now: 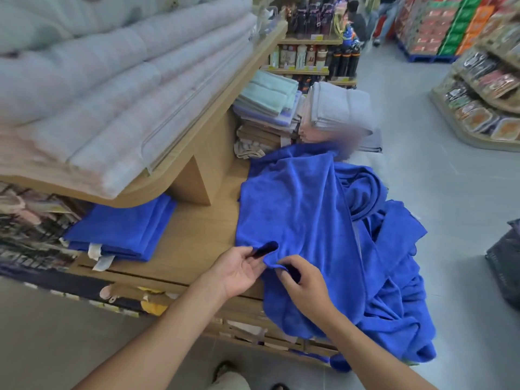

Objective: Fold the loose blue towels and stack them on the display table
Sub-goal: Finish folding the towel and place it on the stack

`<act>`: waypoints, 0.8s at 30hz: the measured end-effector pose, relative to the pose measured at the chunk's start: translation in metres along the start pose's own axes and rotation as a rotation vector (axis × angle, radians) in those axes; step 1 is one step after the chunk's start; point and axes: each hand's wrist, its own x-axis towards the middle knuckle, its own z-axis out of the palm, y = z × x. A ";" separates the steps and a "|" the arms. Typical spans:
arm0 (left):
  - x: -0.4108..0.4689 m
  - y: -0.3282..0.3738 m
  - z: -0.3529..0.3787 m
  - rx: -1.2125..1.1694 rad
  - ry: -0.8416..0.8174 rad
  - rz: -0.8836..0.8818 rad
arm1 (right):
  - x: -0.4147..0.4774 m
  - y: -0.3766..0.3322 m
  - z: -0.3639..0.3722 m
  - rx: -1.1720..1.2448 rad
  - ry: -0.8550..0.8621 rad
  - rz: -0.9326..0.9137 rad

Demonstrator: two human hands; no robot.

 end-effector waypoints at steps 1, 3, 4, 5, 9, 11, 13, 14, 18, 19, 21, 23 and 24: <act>0.000 0.001 -0.001 0.089 0.039 0.015 | 0.000 0.000 -0.001 0.053 0.015 0.022; 0.004 0.007 -0.008 0.470 0.174 0.121 | 0.001 0.002 -0.003 0.165 0.059 0.061; 0.008 0.013 -0.012 0.743 0.251 0.229 | 0.001 0.003 -0.005 0.215 0.083 0.081; 0.013 0.020 -0.015 1.009 0.329 0.366 | 0.001 0.004 -0.006 0.245 0.098 0.102; 0.039 0.055 -0.016 1.497 0.589 0.699 | 0.001 0.002 -0.004 0.213 0.059 0.107; 0.053 0.064 -0.012 1.562 0.599 0.574 | 0.001 0.000 -0.003 0.188 0.042 0.092; 0.064 0.067 -0.008 1.610 0.582 0.481 | 0.001 0.000 -0.003 0.179 0.043 0.097; 0.068 0.068 -0.008 1.616 0.575 0.473 | 0.001 0.000 -0.004 0.173 0.041 0.096; 0.075 0.065 -0.013 1.555 0.551 0.526 | 0.001 -0.001 -0.005 0.165 0.041 0.082; 0.074 0.064 -0.014 1.553 0.552 0.541 | 0.001 -0.001 -0.006 0.163 0.047 0.082; 0.069 0.062 -0.015 1.551 0.522 0.569 | 0.001 -0.002 -0.007 0.172 0.052 0.081; 0.059 0.060 -0.016 1.510 0.458 0.602 | 0.000 -0.001 -0.009 0.188 0.055 0.079; 0.052 0.057 -0.017 1.485 0.425 0.620 | 0.000 -0.001 -0.010 0.197 0.061 0.076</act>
